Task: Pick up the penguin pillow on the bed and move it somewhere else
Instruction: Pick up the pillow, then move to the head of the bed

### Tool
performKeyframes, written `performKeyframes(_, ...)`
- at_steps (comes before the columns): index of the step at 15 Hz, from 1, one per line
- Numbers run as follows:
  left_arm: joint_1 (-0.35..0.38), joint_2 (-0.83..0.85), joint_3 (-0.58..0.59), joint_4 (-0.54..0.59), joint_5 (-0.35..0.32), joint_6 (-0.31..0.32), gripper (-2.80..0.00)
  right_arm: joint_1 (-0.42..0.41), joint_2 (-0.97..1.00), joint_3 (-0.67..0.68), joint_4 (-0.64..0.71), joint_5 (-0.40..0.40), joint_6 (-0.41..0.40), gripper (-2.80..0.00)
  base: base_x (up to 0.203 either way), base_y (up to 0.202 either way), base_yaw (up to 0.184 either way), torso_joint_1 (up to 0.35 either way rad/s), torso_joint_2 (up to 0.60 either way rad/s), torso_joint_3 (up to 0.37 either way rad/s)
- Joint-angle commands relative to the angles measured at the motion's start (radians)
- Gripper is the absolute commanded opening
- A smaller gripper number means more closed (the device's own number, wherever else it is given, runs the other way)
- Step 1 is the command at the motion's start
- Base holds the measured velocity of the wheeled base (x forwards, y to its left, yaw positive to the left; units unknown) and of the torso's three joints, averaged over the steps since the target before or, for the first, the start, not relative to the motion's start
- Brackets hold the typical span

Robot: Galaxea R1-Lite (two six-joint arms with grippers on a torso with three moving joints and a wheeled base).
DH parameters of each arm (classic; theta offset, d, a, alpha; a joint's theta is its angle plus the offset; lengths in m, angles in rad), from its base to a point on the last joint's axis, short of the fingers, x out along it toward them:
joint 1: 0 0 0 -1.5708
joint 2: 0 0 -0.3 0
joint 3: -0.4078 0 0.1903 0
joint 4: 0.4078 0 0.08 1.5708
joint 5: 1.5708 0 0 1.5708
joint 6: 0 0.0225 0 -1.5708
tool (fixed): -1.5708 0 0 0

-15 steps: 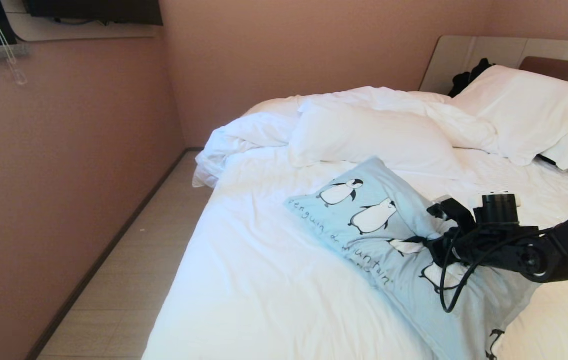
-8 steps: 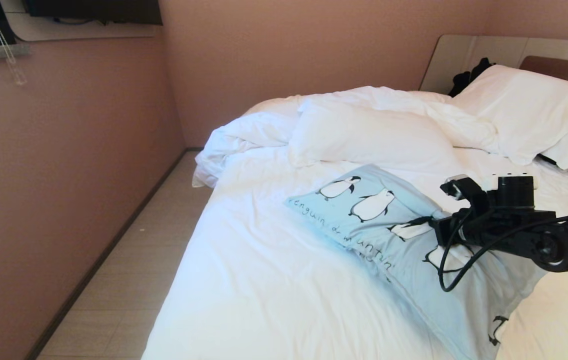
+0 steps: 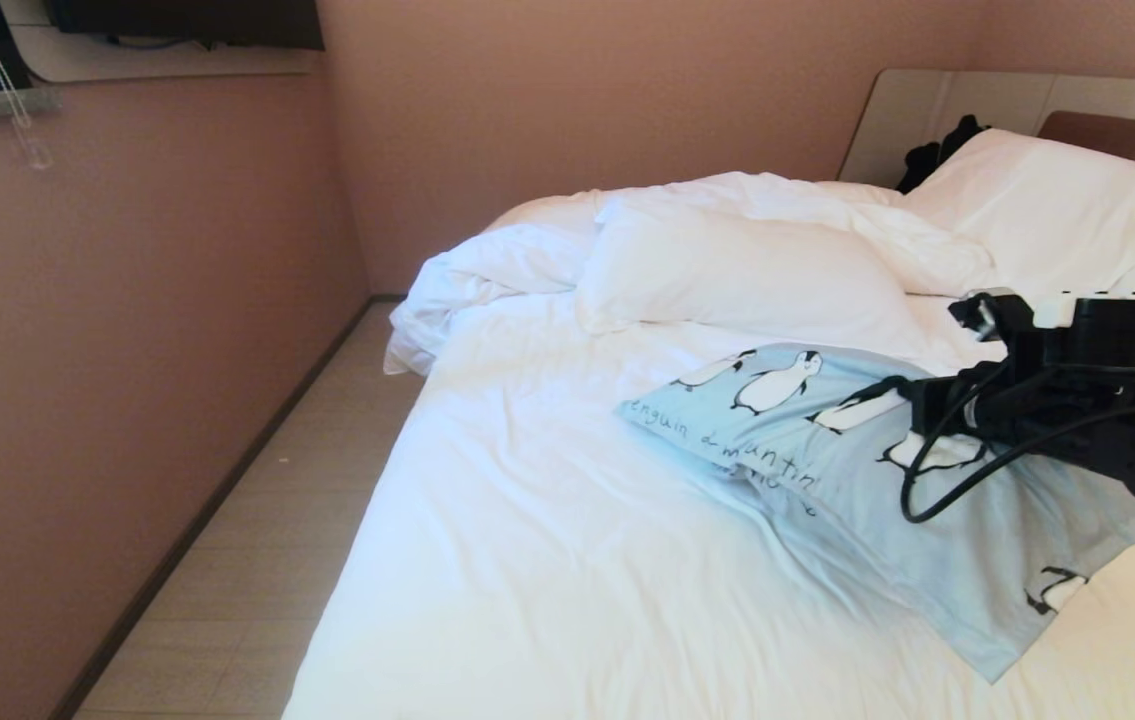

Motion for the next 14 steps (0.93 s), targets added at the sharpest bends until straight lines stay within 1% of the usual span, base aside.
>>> performKeyframes(1,0.0,0.0,0.0,0.0,0.0,0.0,-2.8,-0.021,-0.057,-0.017,-0.004,0.001,0.052,-2.8,0.0,0.0,0.0,0.0,0.0,0.0)
performKeyframes(4,0.0,0.0,0.0,0.0,0.0,0.0,-2.8,-0.052,-0.105,-0.023,-0.005,-0.002,0.063,-2.8,0.0,0.0,0.0,0.0,0.0,0.0)
performKeyframes(7,0.0,0.0,0.0,0.0,0.0,0.0,-2.8,-0.106,-0.147,-0.038,-0.004,-0.002,0.067,-2.8,0.0,0.0,0.0,0.0,0.0,0.0)
performKeyframes(12,0.0,0.0,0.0,0.0,0.0,0.0,-2.8,-0.21,-0.143,-0.098,-0.004,0.0,0.137,-2.8,0.0,0.0,0.0,0.0,0.0,0.0)
performKeyframes(14,0.0,0.0,0.0,0.0,0.0,0.0,-2.8,-0.216,-0.145,-0.106,-0.005,0.0,0.147,-2.8,0.0,0.0,0.0,0.0,0.0,0.0)
